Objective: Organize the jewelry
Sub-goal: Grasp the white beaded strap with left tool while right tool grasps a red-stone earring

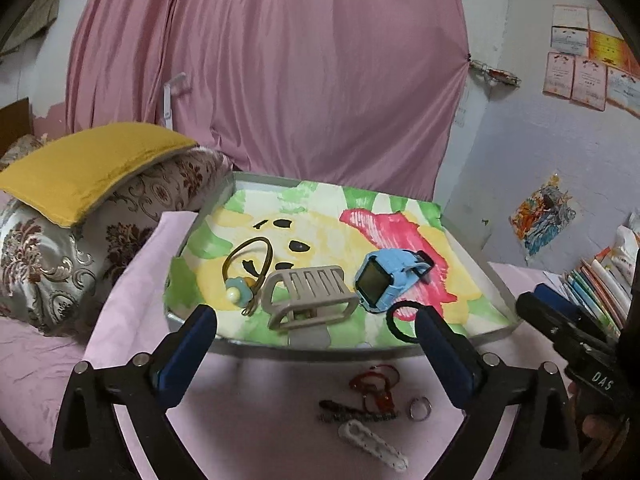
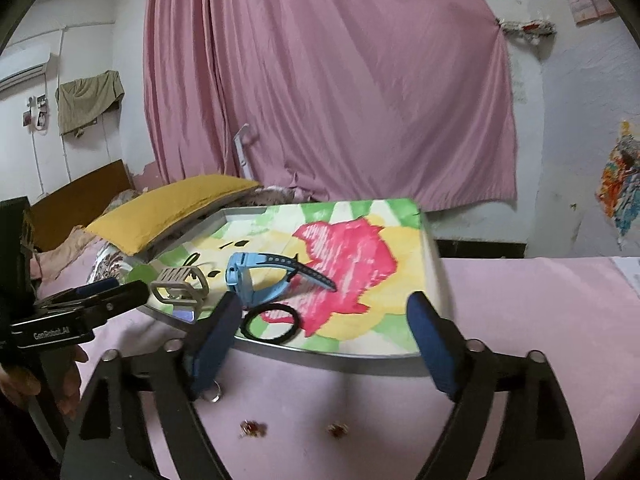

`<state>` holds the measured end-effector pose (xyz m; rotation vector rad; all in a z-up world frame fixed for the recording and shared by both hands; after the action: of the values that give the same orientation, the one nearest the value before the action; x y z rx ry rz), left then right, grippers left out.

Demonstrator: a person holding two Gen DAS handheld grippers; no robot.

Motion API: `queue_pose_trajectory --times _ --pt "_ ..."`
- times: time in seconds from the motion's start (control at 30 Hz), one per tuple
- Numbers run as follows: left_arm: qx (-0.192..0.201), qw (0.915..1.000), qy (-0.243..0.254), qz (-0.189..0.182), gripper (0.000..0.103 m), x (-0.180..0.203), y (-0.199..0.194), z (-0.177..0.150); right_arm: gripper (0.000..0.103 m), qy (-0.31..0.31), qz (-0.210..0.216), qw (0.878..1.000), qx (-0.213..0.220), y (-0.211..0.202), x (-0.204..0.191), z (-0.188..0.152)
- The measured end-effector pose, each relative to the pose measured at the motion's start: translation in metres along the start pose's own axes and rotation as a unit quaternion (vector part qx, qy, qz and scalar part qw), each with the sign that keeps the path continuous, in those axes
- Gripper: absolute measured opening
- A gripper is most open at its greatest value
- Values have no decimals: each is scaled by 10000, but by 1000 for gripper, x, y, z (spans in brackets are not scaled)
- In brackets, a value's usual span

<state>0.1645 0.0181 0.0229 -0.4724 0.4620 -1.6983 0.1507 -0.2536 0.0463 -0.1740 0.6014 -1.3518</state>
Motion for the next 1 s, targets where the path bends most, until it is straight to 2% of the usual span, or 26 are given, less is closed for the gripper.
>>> queue_pose_trajectory --times 0.1,0.33,0.63,0.87,0.93,1.0 --pt "163 9998 66 112 102 4 -12 -6 97 -43 -16 9999 111 -12 5 -2" --pt "469 9986 202 109 102 14 -40 -21 98 -245 -108 9996 74 -34 16 -11" --pt "11 9984 562 81 102 34 -46 -39 98 -428 -124 9979 -474 -35 28 -23" --pt "-665 9963 545 -45 102 43 -26 -53 98 -395 -57 9927 -1140 -15 36 -28" --pt "-818 9954 482 -88 102 44 -21 -56 95 -500 -64 9897 -1341 -8 34 -32" --pt "-958 9944 433 -120 102 44 -16 -57 86 -624 -62 9866 -1508 -2 32 -37"
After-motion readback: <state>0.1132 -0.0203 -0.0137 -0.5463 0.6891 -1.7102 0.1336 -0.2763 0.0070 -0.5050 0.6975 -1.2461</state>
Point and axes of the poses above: each gripper's, at about its wrist camera, not at the fingertips, and y roughly the way its jaws point, x to its right, z to its top, the point moved 1 cm from there along y, roughly the way its jaws point, and after that the axes turned 12 degrees about y, right-handed, at the moved point
